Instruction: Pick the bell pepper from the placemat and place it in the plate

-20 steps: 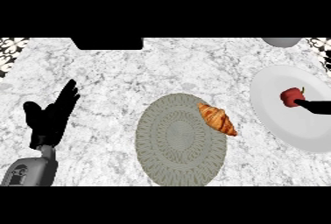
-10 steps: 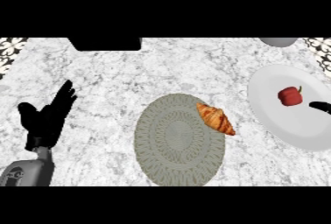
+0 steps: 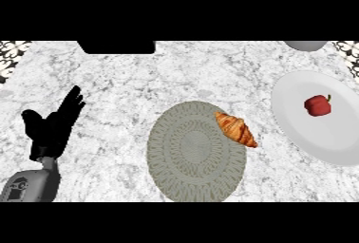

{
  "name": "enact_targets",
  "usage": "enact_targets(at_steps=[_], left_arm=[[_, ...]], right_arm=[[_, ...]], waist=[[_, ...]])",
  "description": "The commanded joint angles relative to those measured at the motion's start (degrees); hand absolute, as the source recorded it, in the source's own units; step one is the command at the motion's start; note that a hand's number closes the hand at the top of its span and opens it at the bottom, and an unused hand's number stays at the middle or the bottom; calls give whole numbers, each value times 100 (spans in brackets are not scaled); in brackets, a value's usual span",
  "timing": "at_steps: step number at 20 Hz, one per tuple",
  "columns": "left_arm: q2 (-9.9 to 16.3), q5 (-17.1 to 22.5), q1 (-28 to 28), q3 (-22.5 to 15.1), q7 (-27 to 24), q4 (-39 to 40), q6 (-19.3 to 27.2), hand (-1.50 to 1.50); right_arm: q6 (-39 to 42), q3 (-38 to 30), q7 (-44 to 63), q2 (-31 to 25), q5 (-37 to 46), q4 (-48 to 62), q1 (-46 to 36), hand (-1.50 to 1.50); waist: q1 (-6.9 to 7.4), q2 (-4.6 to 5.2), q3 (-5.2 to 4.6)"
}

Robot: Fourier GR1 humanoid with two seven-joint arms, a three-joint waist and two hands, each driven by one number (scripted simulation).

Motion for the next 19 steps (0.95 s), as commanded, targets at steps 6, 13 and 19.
enact_targets(at_steps=[6,13,19], left_arm=[[-147,-136,27,-36,314,-329,72,0],[-192,-119,-73,6,83,-32,-94,0],[-369,-336,83,-102,2,-125,93,0]], right_arm=[[50,-8,-1202,-872,29,1455,-14,-150],[27,232,-1708,-1496,316,2694,-378,-150],[-32,443,-2671,-1610,632,3486,-131,-150]], waist=[[39,8,3],[67,20,5],[86,29,10]])
